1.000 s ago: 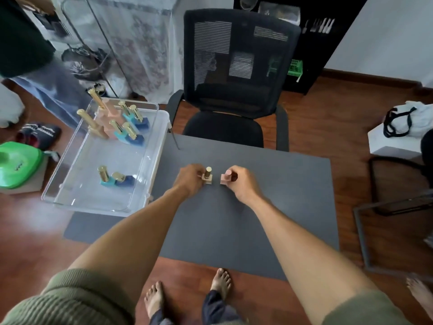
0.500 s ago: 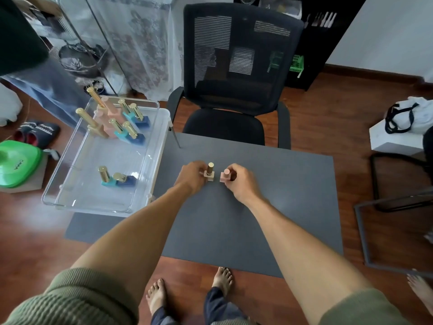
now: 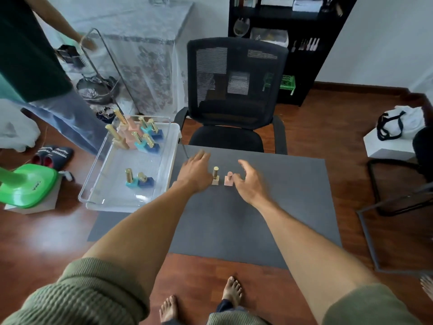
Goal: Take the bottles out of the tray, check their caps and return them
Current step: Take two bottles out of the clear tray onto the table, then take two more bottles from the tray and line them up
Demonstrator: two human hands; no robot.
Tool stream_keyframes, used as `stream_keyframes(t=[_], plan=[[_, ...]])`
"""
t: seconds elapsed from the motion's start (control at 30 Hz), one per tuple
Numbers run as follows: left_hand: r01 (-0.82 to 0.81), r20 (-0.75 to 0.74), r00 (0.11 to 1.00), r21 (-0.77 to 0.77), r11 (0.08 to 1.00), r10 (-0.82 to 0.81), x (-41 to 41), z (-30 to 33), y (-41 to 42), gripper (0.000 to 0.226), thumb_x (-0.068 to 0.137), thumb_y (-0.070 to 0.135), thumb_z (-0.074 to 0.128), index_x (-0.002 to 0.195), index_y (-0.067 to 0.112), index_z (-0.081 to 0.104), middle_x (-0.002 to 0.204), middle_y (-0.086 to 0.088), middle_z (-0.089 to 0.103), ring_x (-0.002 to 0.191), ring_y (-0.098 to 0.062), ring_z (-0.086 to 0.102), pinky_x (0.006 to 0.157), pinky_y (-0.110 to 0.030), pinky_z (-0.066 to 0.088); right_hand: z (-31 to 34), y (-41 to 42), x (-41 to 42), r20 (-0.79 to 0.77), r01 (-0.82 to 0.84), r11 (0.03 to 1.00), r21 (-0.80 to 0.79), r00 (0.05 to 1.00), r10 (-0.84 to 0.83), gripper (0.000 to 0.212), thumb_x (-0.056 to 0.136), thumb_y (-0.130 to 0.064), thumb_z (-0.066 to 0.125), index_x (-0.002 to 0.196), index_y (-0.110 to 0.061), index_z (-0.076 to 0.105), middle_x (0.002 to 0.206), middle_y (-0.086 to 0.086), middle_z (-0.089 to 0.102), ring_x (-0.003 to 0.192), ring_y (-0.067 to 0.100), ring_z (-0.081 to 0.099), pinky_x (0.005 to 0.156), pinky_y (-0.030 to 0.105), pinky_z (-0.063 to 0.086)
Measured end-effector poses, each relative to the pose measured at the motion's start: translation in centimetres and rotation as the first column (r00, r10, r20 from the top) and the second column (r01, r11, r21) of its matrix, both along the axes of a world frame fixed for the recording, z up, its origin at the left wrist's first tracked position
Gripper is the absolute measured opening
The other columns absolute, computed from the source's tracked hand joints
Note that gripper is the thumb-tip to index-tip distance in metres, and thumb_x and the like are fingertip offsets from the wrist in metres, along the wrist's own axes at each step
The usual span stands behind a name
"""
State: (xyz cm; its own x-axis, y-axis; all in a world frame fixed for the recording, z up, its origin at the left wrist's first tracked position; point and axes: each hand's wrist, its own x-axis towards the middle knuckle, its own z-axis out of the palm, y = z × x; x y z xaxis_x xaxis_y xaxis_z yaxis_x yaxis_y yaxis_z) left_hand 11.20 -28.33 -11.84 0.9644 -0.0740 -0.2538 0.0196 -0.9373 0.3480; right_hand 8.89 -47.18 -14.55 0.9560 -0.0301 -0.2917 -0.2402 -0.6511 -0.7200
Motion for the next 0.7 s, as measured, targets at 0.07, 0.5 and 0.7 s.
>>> stream_keyframes(t=[0.07, 0.5, 0.7], plan=[[0.058, 0.056, 0.996, 0.077, 0.995, -0.062, -0.2, 1.8, 0.2, 0.078, 0.093, 0.025, 0.060, 0.159, 0.015, 0.021, 0.170, -0.008, 0.012, 0.156, -0.028, 0.013, 0.123, -0.043, 0.016, 1.7, 0.2, -0.4, 0.050, 0.005, 0.998, -0.068, 0.999, -0.002, 0.081, 0.079, -0.064, 0.038, 0.155, -0.035, 0.042, 0.153, 0.004, 0.054, 0.135, 0.028, 0.054, 0.104, 0.046, 0.050], [0.160, 0.234, 0.950, 0.197, 0.967, -0.205, -4.6, 10.8, 7.0, 0.067, 0.096, 0.037, 0.050, 0.155, 0.012, 0.030, 0.167, -0.012, 0.018, 0.155, -0.028, 0.012, 0.126, -0.046, 0.012, 10.9, 6.7, -5.1, 0.390, 0.042, 0.956, -0.289, 0.918, 0.078, 0.056, 0.102, -0.032, 0.051, 0.155, -0.012, 0.048, 0.160, 0.009, 0.048, 0.149, 0.025, 0.041, 0.120, 0.042, 0.032], [0.163, 0.265, 0.941, 0.186, 0.969, -0.209, -7.4, 12.1, 12.9, 0.064, 0.097, 0.036, 0.046, 0.152, 0.009, 0.031, 0.162, -0.011, 0.028, 0.153, -0.027, 0.017, 0.125, -0.046, 0.013, 11.5, 12.4, -7.9, 0.405, 0.045, 0.959, -0.280, 0.911, 0.076, 0.056, 0.104, -0.035, 0.049, 0.156, -0.014, 0.046, 0.161, 0.006, 0.047, 0.149, 0.025, 0.040, 0.120, 0.043, 0.035]])
